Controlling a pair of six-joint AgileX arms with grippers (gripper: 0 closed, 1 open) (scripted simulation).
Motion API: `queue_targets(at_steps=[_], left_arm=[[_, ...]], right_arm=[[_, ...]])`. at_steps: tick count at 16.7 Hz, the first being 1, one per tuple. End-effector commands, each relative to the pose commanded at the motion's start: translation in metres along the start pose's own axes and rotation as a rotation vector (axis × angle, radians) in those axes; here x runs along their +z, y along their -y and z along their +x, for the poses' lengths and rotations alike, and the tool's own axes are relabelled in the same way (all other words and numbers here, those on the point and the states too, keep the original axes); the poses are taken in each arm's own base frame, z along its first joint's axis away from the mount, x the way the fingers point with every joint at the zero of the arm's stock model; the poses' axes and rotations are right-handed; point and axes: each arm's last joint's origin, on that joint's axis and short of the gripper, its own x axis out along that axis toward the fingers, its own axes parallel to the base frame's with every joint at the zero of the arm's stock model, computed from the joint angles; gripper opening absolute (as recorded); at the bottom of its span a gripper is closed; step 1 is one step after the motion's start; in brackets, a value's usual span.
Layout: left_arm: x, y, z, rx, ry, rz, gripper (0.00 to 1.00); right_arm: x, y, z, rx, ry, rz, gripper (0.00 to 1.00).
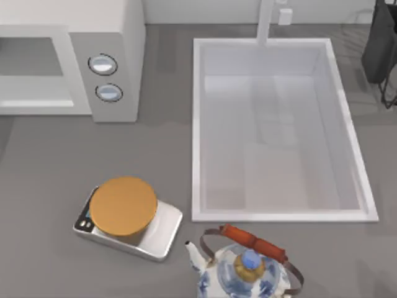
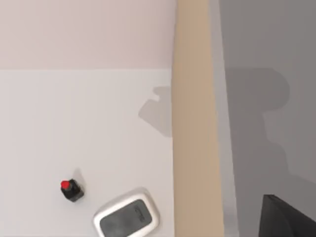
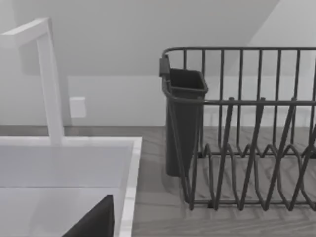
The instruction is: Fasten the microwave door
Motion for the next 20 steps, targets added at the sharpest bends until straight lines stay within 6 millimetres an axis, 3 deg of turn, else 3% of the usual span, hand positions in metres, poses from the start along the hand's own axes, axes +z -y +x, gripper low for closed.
queue_targets(at_steps=[4,6,11,14,20], left_arm=[[0.002,0.002,0.0,-0.001,0.002,0.004,0.0],[0.007,0.012,-0.001,0.003,0.004,0.009,0.0],[0.003,0.074,0.001,-0.01,-0.01,-0.002,0.0],[0.002,0.098,0.0,-0.003,0.0,0.003,0.0],[0.0,0.101,0.0,-0.005,-0.001,-0.004,0.0]], right_arm=[[0.0,0.0,0.0,0.0,0.0,0.0,1.0],[0.0,0.0,0.0,0.0,0.0,0.0,1.0],[0.0,0.0,0.0,0.0,0.0,0.0,1.0],[0.0,0.0,0.0,0.0,0.0,0.0,1.0],[0.0,0.0,0.0,0.0,0.0,0.0,1.0]])
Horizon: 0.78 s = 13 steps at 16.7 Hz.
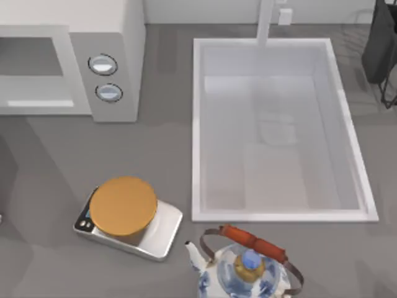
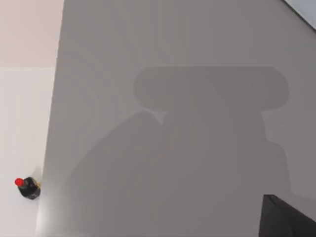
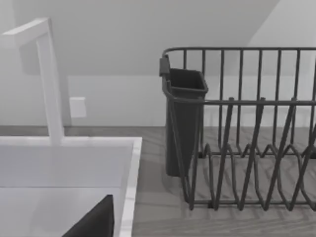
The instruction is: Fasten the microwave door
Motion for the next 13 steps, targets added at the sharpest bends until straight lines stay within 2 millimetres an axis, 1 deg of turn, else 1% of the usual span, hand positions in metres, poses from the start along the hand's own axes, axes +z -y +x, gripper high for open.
queue_targets(at_steps=[2,3,6,8,10,13], left_arm=[[0.001,0.013,0.001,0.001,-0.007,-0.002,0.0],[0.003,0.025,0.002,0.0,-0.011,-0.003,0.0],[0.006,0.071,0.001,-0.004,-0.001,0.008,0.0],[0.001,0.092,0.001,-0.004,0.0,0.002,0.0],[-0.001,0.099,0.0,0.0,0.001,0.0,0.0],[-0.001,0.098,0.001,-0.004,-0.001,-0.004,0.0]], right_arm=[[0.0,0.0,0.0,0.0,0.0,0.0,1.0],[0.0,0.0,0.0,0.0,0.0,0.0,1.0],[0.0,0.0,0.0,0.0,0.0,0.0,1.0],[0.0,0.0,0.0,0.0,0.0,0.0,1.0],[0.0,0.0,0.0,0.0,0.0,0.0,1.0],[0.0,0.0,0.0,0.0,0.0,0.0,1.0]])
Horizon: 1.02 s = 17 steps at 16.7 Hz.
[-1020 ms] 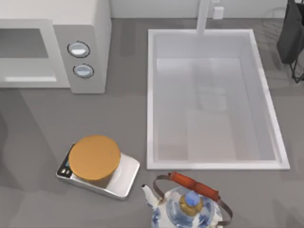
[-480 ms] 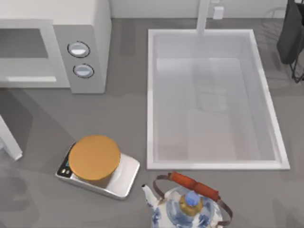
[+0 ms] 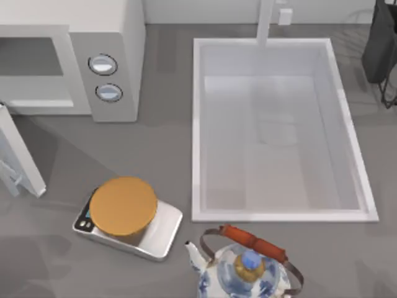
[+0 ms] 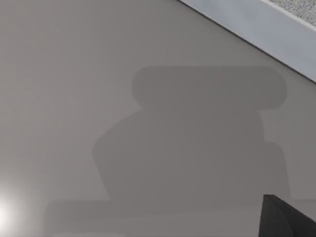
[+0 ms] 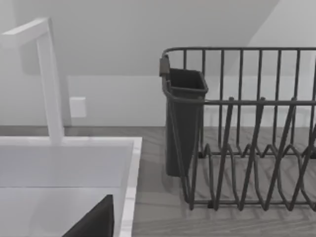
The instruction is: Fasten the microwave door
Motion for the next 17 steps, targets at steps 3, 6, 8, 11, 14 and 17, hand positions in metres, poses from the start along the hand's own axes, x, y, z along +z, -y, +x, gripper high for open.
queue_targets(at_steps=[3,6,8,11,14,17], left_arm=[[0.001,0.008,0.001,0.004,-0.007,-0.004,0.0],[0.004,0.034,0.004,0.001,-0.02,0.0,0.0],[0.005,0.058,0.006,-0.008,-0.022,0.011,0.0],[0.002,0.088,0.003,-0.011,-0.012,0.013,0.0],[-0.001,0.1,0.001,0.0,0.0,0.0,0.0],[-0.001,0.1,0.001,0.0,0.0,0.0,0.0]], right_arm=[[0.0,0.0,0.0,0.0,0.0,0.0,1.0],[0.0,0.0,0.0,0.0,0.0,0.0,1.0],[0.0,0.0,0.0,0.0,0.0,0.0,1.0],[0.0,0.0,0.0,0.0,0.0,0.0,1.0],[0.0,0.0,0.0,0.0,0.0,0.0,1.0],[0.0,0.0,0.0,0.0,0.0,0.0,1.0]])
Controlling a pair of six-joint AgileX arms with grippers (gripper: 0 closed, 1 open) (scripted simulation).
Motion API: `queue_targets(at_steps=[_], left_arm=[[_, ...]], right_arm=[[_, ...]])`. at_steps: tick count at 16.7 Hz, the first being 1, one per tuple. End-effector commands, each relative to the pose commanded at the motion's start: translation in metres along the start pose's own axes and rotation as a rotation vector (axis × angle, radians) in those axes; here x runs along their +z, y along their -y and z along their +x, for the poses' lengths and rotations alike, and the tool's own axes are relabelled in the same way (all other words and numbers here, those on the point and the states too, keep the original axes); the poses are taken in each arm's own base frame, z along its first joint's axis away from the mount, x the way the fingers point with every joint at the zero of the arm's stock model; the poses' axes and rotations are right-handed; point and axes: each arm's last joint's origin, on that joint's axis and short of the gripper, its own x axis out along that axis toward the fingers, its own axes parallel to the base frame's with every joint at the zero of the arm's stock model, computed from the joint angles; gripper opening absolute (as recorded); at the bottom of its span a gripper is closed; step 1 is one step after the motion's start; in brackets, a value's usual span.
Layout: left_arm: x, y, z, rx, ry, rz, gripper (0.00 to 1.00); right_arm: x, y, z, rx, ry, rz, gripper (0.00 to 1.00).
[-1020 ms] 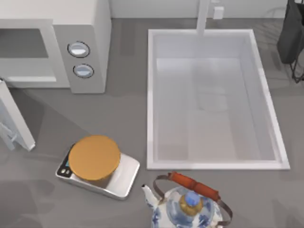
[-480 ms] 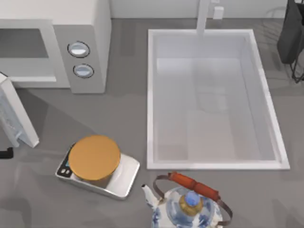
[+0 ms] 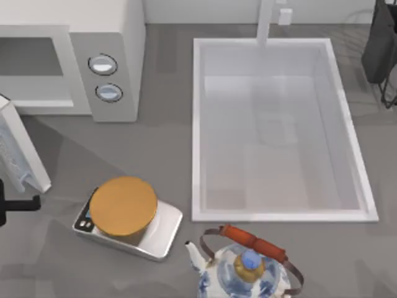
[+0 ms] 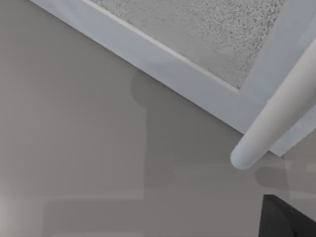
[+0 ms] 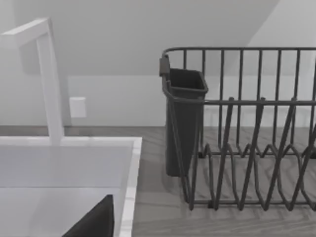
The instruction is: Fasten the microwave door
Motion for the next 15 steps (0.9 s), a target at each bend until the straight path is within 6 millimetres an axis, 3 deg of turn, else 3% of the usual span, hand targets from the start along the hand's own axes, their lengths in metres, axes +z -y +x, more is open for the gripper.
queue_targets(at_steps=[5,12,15], left_arm=[[0.016,-0.001,0.008,-0.001,0.012,-0.001,0.0],[0.056,-0.001,0.068,-0.002,-0.016,-0.003,0.0],[0.065,-0.001,0.078,-0.002,-0.001,-0.002,0.0]], right_arm=[[0.0,0.0,0.0,0.0,0.0,0.0,1.0],[0.0,0.0,0.0,0.0,0.0,0.0,1.0],[0.0,0.0,0.0,0.0,0.0,0.0,1.0]])
